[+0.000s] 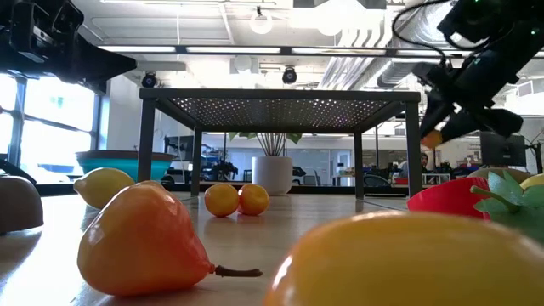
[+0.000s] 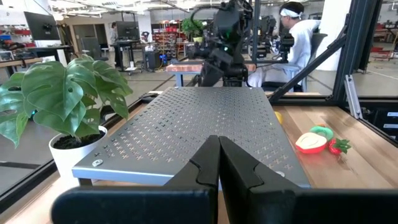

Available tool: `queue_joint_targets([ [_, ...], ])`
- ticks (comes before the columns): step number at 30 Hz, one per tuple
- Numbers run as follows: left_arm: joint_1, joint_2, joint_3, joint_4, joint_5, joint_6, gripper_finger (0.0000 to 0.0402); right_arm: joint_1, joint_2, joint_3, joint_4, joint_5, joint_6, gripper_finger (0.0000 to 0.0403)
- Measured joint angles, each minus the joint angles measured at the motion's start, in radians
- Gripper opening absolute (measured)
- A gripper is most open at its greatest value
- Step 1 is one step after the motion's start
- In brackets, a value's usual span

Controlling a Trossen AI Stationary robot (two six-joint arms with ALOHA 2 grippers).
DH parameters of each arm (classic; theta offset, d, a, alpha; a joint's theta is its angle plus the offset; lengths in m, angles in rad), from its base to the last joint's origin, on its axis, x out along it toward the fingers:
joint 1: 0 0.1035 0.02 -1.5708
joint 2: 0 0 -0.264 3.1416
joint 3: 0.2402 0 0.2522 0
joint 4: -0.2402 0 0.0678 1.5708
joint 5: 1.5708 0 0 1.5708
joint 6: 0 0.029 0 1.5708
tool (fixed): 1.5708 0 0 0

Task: Pick & Place Fruit
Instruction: Put the pear into the blue strainer bowl on the shelf

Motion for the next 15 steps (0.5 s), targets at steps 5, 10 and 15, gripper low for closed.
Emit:
queue_joint_targets([
  [5, 0.0, 0.0, 0.0, 0.0, 0.0, 0.0, 0.0001, 0.0, -0.058, 0.0, 0.113, 0.039, -0.09, 0.0118],
  [10, 0.0, 0.0, 0.0, 0.0, 0.0, 0.0, 0.0001, 0.0, -0.091, 0.0, 0.289, 0.094, -0.243, 0.0113],
  [15, 0.0, 0.0, 0.0, 0.001, 0.0, 0.0, 0.0001, 0.0, -0.095, 0.0, 0.484, 0.121, -0.399, 0.0116],
])
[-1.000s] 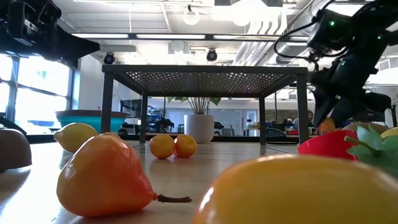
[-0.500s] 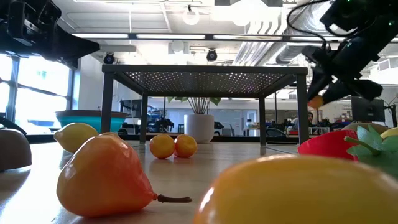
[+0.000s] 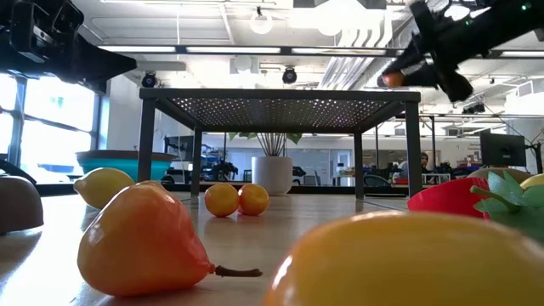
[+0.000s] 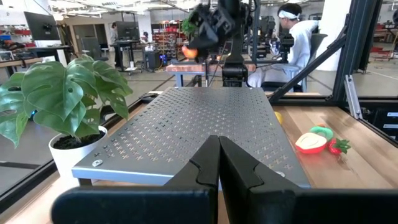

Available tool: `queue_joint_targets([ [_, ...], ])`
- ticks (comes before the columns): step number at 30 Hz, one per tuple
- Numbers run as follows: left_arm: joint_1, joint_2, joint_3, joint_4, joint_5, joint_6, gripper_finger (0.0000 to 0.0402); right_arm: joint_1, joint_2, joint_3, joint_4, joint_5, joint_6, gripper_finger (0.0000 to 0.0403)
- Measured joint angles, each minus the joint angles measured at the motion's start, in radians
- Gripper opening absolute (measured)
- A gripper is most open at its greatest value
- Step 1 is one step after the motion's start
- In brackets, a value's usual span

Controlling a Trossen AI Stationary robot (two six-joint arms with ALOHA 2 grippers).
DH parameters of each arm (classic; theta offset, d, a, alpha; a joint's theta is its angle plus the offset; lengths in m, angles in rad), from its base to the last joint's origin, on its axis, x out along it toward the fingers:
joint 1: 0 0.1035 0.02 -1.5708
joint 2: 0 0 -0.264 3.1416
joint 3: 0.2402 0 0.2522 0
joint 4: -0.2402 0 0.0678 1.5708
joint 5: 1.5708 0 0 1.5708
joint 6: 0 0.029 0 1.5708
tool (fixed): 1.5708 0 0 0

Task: Pick & Place Fruit
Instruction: Put the pear into the blue strainer bowl on the shelf

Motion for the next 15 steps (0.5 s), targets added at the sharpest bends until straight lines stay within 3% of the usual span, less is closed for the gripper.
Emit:
queue_joint_targets([
  [8, 0.0, 0.0, 0.0, 0.0, 0.002, -0.088, 0.0001, 0.0, 0.04, 0.001, 0.252, 0.062, -0.231, 0.0111],
  [15, 0.0, 0.0, 0.0, 0.022, -0.03, -0.194, 0.0001, 0.0, 0.108, 0.001, 0.31, 0.06, -0.28, 0.0116],
])
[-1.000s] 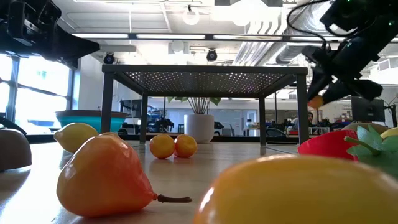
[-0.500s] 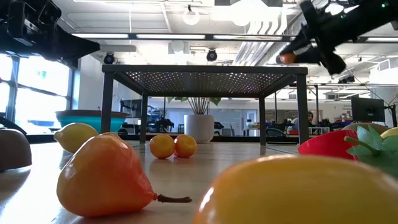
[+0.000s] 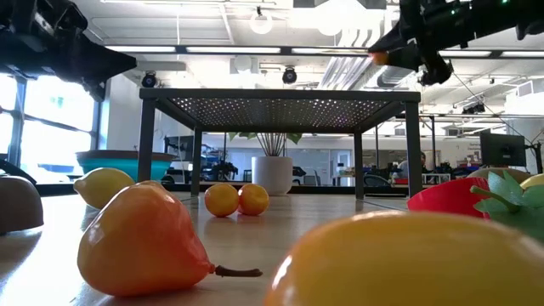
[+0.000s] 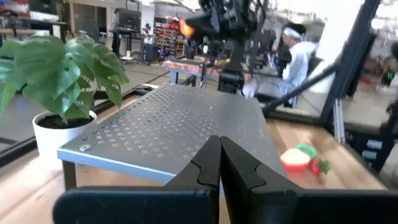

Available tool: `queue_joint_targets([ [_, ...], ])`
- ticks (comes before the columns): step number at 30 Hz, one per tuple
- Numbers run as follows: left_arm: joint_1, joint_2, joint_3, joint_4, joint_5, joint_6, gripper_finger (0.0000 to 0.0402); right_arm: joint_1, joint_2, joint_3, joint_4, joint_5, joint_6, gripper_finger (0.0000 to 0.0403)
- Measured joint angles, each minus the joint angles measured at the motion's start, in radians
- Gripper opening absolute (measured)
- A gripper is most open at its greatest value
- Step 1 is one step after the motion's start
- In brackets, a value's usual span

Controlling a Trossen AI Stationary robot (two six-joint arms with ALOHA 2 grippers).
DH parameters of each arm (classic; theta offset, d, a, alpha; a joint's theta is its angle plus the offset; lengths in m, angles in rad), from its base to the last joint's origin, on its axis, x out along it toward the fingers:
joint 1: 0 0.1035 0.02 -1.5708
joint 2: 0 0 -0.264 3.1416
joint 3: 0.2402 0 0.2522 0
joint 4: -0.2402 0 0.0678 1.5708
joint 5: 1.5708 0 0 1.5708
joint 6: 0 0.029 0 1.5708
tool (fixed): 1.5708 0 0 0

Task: Pick & Place Fruit
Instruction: Put the pear into the blue strainer bowl on the shelf

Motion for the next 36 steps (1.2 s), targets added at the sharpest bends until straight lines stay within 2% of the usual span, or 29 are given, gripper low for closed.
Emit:
queue_joint_targets([
  [3, 0.0, 0.0, 0.0, 0.014, -0.08, -0.023, 0.0004, 0.0, 0.033, 0.0, 0.008, -0.003, -0.004, 0.011],
  [6, 0.0, 0.0, 0.0, 0.012, -0.092, -0.018, 0.0028, 0.0, 0.058, 0.0, 0.012, -0.003, -0.013, 0.0111],
  [11, 0.0, 0.0, 0.0, 0.023, -0.107, -0.042, 0.0105, 0.0, 0.085, 0.0, 0.05, -0.01, -0.03, 0.0122],
  [15, 0.0, 0.0, 0.0, 0.082, -0.11, -0.042, 0.0166, 0.0, 0.092, 0.0, 0.081, -0.042, -0.055, 0.0112],
  [20, 0.0, 0.0, 0.0, 0.191, -0.11, -0.036, 0.0213, 0.0, 0.092, 0.0, 0.099, -0.065, -0.062, 0.0115],
  [24, 0.0, 0.01, 0.0, 0.278, -0.113, -0.017, 0.022, 0.0, 0.092, 0.0, 0.103, -0.086, -0.063, 0.0119],
  [28, 0.0, 0.052, 0.0, 0.302, -0.113, -0.019, 0.0207, 0.0, 0.094, 0.0, 0.118, -0.127, -0.082, 0.0111],
  [32, 0.0, 0.13, -0.001, 0.343, -0.139, -0.042, 0.019, 0.001, 0.134, -0.001, 0.213, -0.198, -0.107, 0.0115],
  [36, 0.001, 0.22, -0.001, 0.466, -0.15, -0.041, 0.018, 0.001, 0.218, -0.001, 0.366, -0.268, -0.135, 0.0117],
])
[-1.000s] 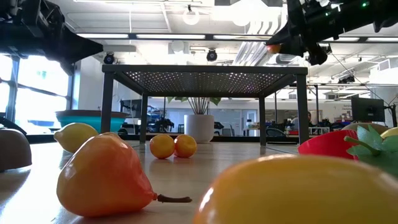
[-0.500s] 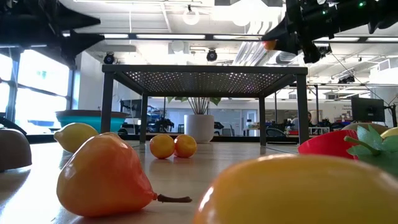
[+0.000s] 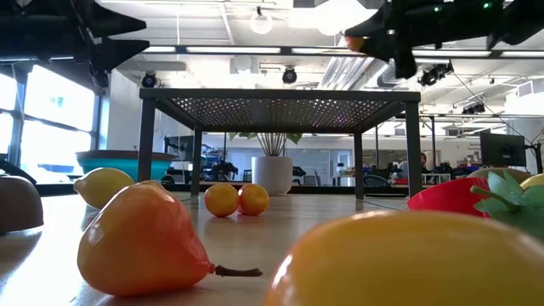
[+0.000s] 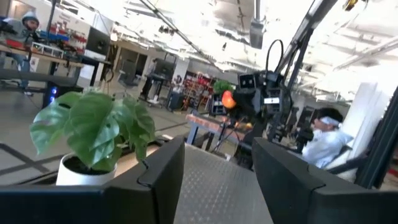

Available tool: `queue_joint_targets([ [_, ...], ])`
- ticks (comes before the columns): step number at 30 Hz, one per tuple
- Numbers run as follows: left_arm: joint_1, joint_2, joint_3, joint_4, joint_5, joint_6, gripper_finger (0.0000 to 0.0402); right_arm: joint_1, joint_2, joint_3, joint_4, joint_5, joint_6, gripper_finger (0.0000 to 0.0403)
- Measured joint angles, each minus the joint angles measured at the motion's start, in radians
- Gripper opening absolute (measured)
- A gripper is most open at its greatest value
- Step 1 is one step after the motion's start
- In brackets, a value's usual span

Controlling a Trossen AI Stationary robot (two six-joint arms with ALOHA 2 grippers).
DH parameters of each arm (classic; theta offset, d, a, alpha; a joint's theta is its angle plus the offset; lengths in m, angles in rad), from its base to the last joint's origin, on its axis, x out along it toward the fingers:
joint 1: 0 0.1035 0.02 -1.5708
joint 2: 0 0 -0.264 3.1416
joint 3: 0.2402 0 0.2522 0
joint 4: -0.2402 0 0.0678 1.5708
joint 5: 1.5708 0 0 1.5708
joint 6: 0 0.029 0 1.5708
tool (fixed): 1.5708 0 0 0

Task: Pick & Place Fruit
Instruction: Put the pear into the blue strainer bowl on the shelf

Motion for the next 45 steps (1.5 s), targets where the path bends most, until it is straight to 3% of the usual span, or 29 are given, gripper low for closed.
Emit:
queue_joint_targets([
  [7, 0.0, 0.142, 0.0, 0.157, -0.001, 0.0, 0.0179, 0.0, 0.162, 0.0, 0.211, -0.059, -0.006, 0.0114],
  [11, 0.0, 0.199, 0.034, 0.155, -0.003, 0.0, 0.0179, 0.0, 0.226, 0.003, 0.285, -0.086, -0.004, 0.0116],
  [26, 0.001, 0.387, 0.194, 0.113, 0.002, 0.075, 0.0179, 0.044, 0.279, 0.15, 0.176, -0.128, -0.095, 0.0111],
  [45, 0.001, 0.424, 0.226, 0.095, 0.0, 0.087, 0.0179, 0.052, 0.279, 0.152, 0.15, -0.127, -0.101, 0.0118],
])
